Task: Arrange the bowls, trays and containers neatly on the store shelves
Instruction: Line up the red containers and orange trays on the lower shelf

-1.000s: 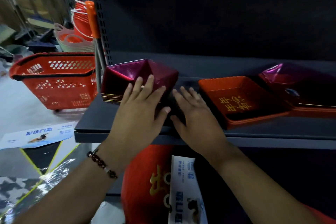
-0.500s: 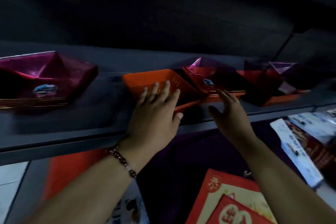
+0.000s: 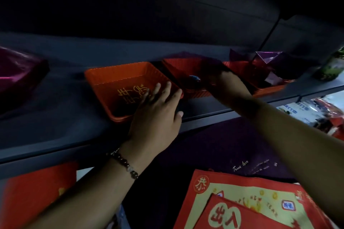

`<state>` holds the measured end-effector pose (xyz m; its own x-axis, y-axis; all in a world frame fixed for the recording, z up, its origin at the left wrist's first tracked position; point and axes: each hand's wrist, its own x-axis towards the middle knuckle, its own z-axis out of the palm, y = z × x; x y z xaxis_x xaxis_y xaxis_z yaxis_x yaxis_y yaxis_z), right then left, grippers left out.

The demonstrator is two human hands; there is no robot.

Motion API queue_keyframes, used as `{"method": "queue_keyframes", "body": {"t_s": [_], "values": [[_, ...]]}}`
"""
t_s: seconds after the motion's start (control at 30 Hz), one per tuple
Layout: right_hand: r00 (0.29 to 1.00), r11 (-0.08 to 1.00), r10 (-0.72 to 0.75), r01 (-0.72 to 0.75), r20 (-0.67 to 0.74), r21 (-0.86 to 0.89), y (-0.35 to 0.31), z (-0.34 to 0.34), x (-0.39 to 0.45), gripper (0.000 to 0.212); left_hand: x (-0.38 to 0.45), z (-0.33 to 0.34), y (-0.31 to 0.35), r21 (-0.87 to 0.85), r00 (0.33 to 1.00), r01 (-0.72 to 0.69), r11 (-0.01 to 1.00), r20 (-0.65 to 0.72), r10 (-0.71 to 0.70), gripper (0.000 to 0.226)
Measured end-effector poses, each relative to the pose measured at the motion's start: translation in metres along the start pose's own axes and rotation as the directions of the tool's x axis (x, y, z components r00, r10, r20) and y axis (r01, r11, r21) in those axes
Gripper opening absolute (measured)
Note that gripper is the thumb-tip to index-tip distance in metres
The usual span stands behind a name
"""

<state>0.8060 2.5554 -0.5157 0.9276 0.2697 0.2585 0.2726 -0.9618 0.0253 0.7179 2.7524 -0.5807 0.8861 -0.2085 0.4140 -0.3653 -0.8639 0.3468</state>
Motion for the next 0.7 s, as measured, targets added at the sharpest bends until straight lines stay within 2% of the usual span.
{"method": "queue_keyframes", "body": {"t_s": [0.07,0.17,0.27,0.3,0.37,0.47,0.53,0.57,0.6,0.7], "values": [[0.998,0.998,-0.051,0.053,-0.044,0.036,0.001,-0.016,-0.004,0.026,-0.001,-0.002,0.000,-0.022,1.000,-0.001,1.000,-0.022,0.001,0.057],[0.974,0.988,-0.123,0.138,-0.188,0.069,0.001,-0.030,-0.017,0.026,-0.005,-0.005,0.000,-0.093,0.999,0.012,0.996,-0.038,-0.016,0.056],[0.942,0.981,-0.158,0.184,-0.295,0.060,-0.010,-0.036,-0.041,0.035,-0.013,-0.016,0.007,-0.356,0.992,0.078,0.931,-0.061,-0.106,0.056],[0.926,0.977,-0.168,0.201,-0.338,0.067,-0.018,-0.036,-0.051,0.036,-0.017,-0.022,0.010,-0.463,0.988,0.103,0.880,-0.056,-0.145,0.055],[0.881,0.968,-0.191,0.242,-0.432,0.067,-0.039,-0.037,-0.072,0.021,-0.027,-0.032,0.016,-0.663,0.976,0.159,0.732,-0.008,-0.219,0.058],[0.835,0.949,-0.225,0.305,-0.502,0.082,-0.080,-0.031,-0.102,0.012,-0.033,-0.055,0.025,-0.873,0.921,0.283,0.398,0.131,-0.367,0.074],[0.831,0.936,-0.228,0.331,-0.507,0.120,-0.100,-0.023,-0.114,0.015,-0.032,-0.071,0.029,-0.921,0.873,0.359,0.152,0.273,-0.405,0.063],[0.832,0.928,-0.227,0.342,-0.505,0.145,-0.107,-0.020,-0.117,0.016,-0.036,-0.078,0.028,-0.928,0.877,0.367,0.061,0.324,-0.356,0.051],[0.834,0.920,-0.231,0.355,-0.502,0.166,-0.113,-0.017,-0.120,0.018,-0.041,-0.082,0.024,-0.931,0.882,0.363,0.028,0.334,-0.332,0.045],[0.825,0.911,-0.266,0.384,-0.498,0.149,-0.125,-0.006,-0.128,0.017,-0.059,-0.085,0.016,-0.946,0.849,0.319,0.059,0.257,-0.462,0.048]]}}
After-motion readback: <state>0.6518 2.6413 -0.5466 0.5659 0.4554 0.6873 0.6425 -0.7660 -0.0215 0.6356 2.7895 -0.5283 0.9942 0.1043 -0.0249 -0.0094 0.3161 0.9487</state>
